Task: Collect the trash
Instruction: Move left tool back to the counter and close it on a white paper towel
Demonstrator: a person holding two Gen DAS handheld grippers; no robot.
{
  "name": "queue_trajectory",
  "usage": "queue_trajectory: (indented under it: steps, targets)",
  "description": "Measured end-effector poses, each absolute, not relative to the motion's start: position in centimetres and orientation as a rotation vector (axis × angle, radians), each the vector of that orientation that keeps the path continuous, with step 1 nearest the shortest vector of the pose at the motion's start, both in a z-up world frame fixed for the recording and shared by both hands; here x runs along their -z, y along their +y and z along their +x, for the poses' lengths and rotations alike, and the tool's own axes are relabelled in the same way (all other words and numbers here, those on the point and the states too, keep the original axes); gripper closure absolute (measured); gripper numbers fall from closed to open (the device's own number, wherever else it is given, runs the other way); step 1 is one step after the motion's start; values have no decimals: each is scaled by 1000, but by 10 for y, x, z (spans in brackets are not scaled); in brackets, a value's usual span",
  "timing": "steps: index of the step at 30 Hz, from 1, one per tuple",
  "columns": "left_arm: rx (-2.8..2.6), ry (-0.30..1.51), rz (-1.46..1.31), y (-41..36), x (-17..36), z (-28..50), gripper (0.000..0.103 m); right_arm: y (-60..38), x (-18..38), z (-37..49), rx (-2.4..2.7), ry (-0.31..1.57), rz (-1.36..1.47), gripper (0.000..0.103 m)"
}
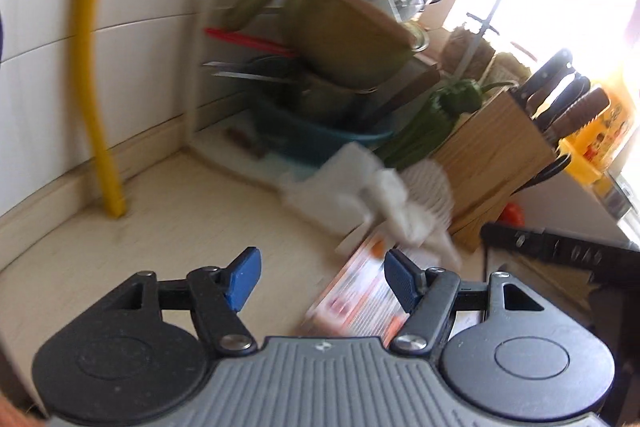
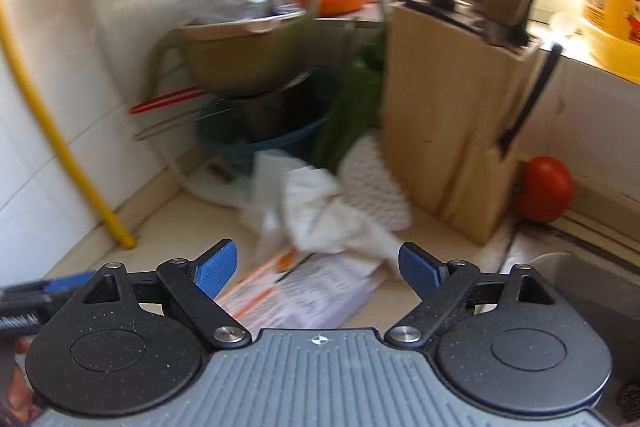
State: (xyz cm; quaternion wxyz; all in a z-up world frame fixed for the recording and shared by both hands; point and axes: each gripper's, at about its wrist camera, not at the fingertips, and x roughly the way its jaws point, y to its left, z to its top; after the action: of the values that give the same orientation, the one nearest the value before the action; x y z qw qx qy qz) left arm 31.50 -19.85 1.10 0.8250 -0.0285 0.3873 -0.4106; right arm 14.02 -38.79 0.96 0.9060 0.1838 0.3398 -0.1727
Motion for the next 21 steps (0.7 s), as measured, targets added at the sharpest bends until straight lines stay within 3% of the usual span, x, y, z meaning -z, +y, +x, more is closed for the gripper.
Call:
queue_trajectory:
  steps: [4, 16, 17, 18, 20, 21]
  targets:
    - [925, 869, -79, -245, -5, 351, 41, -412, 1, 147, 369, 684, 510, 11]
    - [1021, 948, -51, -330, 54, 420, 44, -409, 44, 213, 311, 788, 440, 12]
    - [1036, 959, -53, -334, 59, 423, 57, -409, 50, 218, 310, 800, 436, 16]
    - [1056, 971, -59, -336, 62, 424, 70, -409, 54, 220, 307, 808, 445, 29]
    - [1076, 988, -69, -337, 66, 426, 79, -413, 62, 223, 286, 838, 478, 50]
    - [1082, 993, -68, -337, 68, 426, 88, -414, 64, 222, 281, 846, 492, 53]
